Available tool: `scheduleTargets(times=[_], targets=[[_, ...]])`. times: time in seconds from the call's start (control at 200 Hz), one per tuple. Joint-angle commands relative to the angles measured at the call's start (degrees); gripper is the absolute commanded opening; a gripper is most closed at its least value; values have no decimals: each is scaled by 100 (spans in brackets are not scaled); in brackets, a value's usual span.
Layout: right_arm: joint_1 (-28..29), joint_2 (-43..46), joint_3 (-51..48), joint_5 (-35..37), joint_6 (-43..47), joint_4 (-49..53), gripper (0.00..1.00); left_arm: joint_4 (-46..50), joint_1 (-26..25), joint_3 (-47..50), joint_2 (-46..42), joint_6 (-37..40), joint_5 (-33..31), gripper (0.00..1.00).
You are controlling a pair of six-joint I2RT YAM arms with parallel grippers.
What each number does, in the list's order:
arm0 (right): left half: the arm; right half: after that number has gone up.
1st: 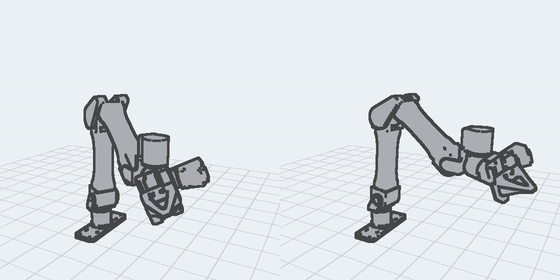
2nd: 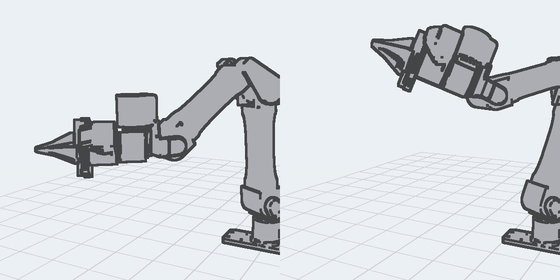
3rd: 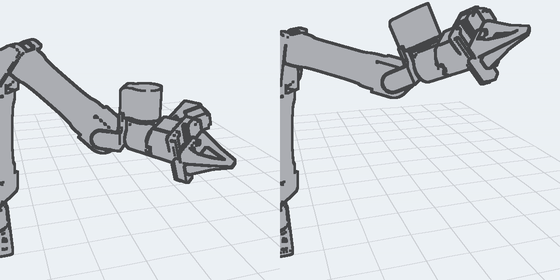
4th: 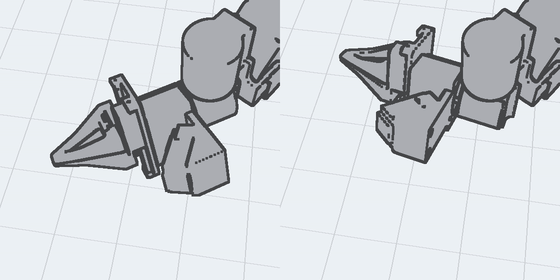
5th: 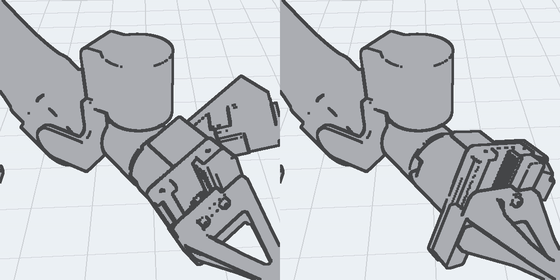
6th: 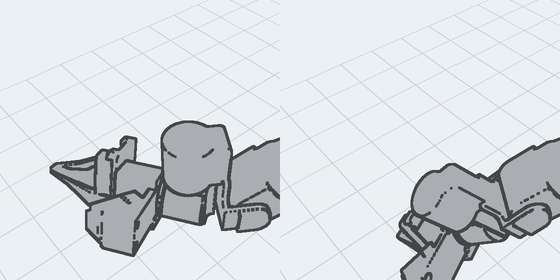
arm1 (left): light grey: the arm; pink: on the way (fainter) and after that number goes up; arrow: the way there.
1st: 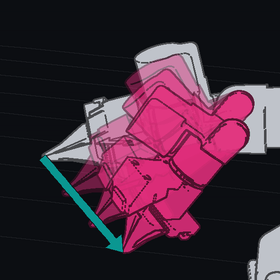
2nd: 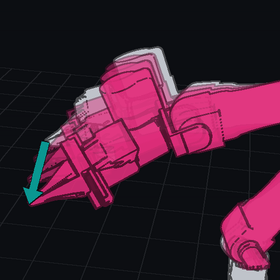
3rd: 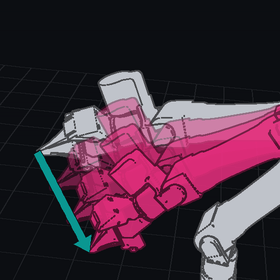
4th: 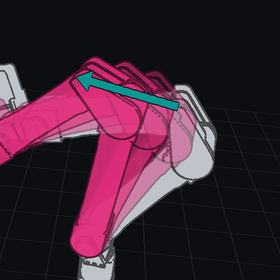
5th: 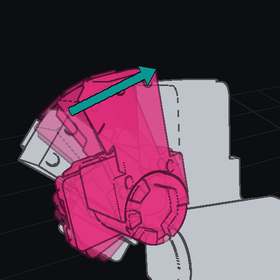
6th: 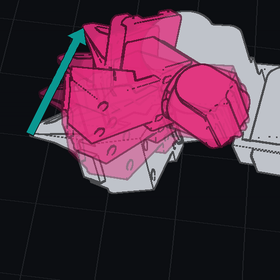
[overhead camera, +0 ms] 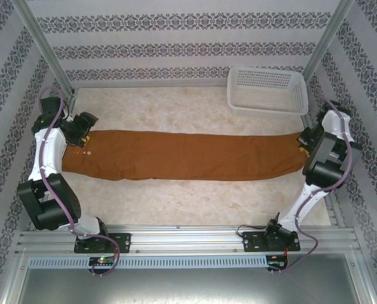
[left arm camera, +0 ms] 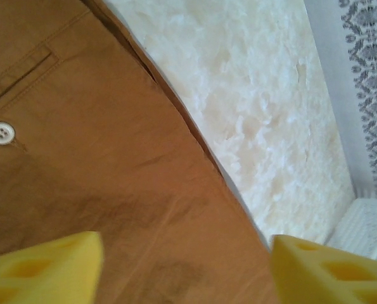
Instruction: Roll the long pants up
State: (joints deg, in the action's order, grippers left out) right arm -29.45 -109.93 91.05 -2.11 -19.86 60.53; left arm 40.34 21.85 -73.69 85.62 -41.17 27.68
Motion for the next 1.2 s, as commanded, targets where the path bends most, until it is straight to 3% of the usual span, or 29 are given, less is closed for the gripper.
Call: scheduleTargets(times=[0.0, 0.065, 0.185, 0.37, 0.48, 0.55, 0.64, 0.674, 0.774, 0.919, 1.194], targets=[[8, 1123, 571, 52, -245, 699, 0, 154, 19, -78, -199, -17, 151, 31], [-19, 1479, 905, 102, -293, 901, 0, 217, 13, -131, -246, -4, 172, 14], [-72, 1848, 1731, 26, -351, 1336, 0, 336, 20, -198, -333, 95, 166, 0], [173, 2161, 2571, -905, -758, 1692, 0, 401, 15, -150, -429, 140, 206, 0], [1129, 2466, 2426, -1426, -1304, 1295, 0, 298, 18, -45, -540, 59, 197, 23], [2016, 2657, 2043, -1613, -1895, 690, 0, 223, 21, -6, -588, -34, 198, 61], [3154, 2871, 1185, -1927, -2821, -704, 0, 160, 17, -5, -621, -134, 252, 89], [3582, 2916, 825, -2061, -3218, -1387, 0, 144, 15, -14, -638, -145, 271, 96], [4685, 2695, 268, -1919, -3960, -2783, 0, 133, 14, -40, -691, -197, 318, 99], [5894, 1587, 857, -1958, -4312, -3544, 0, 161, 16, -101, -749, -232, 348, 100], [7178, -1128, 3905, -2410, -4951, -3755, 0, 338, 26, -190, -821, -135, 346, 100]])
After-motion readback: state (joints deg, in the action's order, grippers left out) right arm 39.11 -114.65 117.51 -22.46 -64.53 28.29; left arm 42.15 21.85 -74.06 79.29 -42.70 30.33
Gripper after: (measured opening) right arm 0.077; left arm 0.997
